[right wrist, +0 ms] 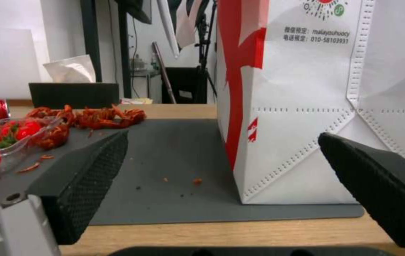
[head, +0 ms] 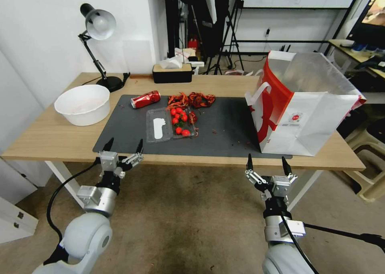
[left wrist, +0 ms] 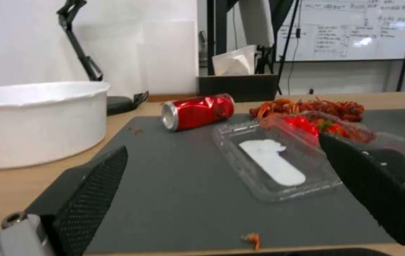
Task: Pick up the trash from the table and place it into the takeout bag.
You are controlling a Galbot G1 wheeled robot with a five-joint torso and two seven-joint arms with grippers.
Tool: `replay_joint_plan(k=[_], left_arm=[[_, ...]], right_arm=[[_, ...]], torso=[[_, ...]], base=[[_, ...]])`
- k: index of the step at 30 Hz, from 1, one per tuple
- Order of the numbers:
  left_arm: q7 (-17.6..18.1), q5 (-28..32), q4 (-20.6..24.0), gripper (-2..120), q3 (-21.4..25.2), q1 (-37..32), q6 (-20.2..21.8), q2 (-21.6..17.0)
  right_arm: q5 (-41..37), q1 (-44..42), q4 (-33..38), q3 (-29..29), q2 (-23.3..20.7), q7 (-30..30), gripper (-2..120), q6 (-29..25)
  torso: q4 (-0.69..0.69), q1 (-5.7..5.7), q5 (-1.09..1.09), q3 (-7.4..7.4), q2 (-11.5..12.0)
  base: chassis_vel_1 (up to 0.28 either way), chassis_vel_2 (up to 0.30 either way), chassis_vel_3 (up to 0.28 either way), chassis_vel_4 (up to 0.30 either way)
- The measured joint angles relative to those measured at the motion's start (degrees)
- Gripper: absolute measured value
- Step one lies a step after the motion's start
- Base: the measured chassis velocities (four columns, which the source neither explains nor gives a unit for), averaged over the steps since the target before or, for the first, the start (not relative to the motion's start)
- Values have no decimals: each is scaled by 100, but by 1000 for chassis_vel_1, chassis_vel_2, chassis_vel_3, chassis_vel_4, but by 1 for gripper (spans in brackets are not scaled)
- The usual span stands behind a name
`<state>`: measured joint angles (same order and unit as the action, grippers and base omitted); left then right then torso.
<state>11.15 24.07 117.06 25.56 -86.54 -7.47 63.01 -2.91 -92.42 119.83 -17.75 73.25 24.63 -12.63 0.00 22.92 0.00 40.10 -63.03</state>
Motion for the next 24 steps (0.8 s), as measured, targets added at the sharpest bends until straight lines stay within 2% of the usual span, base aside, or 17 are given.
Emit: replay_joint_plan(k=[17,24], left_arm=[[-101,-77,-219,100,60,-25,-200,33],[-482,-20,-447,100,6,361,-252,-176]], right_arm=[[-5,16,-9,13,-15,1,100,-1],[-19,13,-19,-19,-21,1,100,-1]], torso=[[0,0,-1,1,1],[-1,0,0,1,1]], base=[[0,0,0,0],[0,0,0,0]])
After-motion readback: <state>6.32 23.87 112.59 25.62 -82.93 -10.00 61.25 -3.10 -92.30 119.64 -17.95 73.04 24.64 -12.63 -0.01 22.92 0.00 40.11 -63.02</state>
